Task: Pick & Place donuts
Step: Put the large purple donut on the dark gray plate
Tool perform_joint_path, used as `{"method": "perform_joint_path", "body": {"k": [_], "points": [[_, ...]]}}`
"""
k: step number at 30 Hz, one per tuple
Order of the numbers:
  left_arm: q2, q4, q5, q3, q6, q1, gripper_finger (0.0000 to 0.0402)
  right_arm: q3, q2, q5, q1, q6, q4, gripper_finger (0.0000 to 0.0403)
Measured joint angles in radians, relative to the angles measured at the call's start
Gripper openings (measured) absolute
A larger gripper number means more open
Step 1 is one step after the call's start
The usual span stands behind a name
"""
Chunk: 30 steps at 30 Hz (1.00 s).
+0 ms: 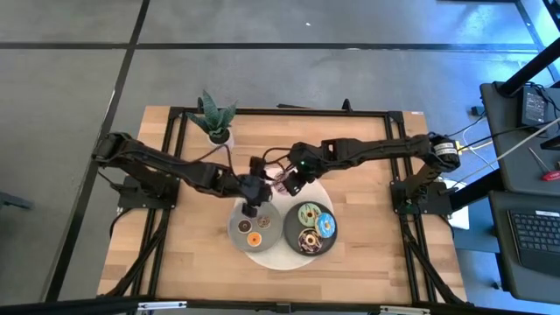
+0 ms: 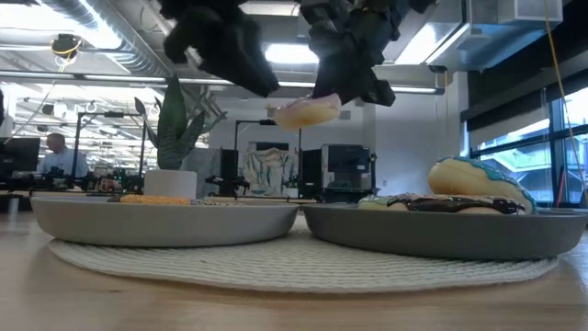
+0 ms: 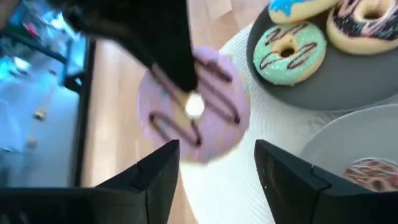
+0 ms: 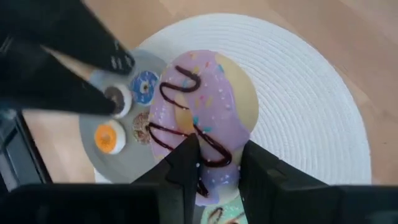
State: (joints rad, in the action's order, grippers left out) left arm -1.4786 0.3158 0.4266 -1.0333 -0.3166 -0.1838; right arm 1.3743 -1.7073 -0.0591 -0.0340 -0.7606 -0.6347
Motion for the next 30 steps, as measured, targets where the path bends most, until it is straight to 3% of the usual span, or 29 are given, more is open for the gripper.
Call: {"method": "perform_joint_path", "body": {"k": [5, 12, 18, 30], "points": [[0.111, -0.110, -0.141, 0.125, 0.172, 0.036, 0.0207, 0.000, 0.000, -0.137, -0.013, 0.164, -0.026, 0.0096], [0.227, -0.287, -0.124, 0.292, 0.322, 0.013, 0.0207, 0.000, 0.001, -0.224, 0.044, 0.216, -0.090, 0.0096], [0.239, -0.297, -0.113, 0.323, 0.429, -0.003, 0.0207, 0.000, -0.007, -0.278, 0.104, 0.001, -0.116, 0.0096], [0.239, -0.298, -0.107, 0.324, 0.437, -0.003, 0.0207, -0.006, -0.145, -0.252, 0.177, -0.130, -0.086, 0.0096]]}}
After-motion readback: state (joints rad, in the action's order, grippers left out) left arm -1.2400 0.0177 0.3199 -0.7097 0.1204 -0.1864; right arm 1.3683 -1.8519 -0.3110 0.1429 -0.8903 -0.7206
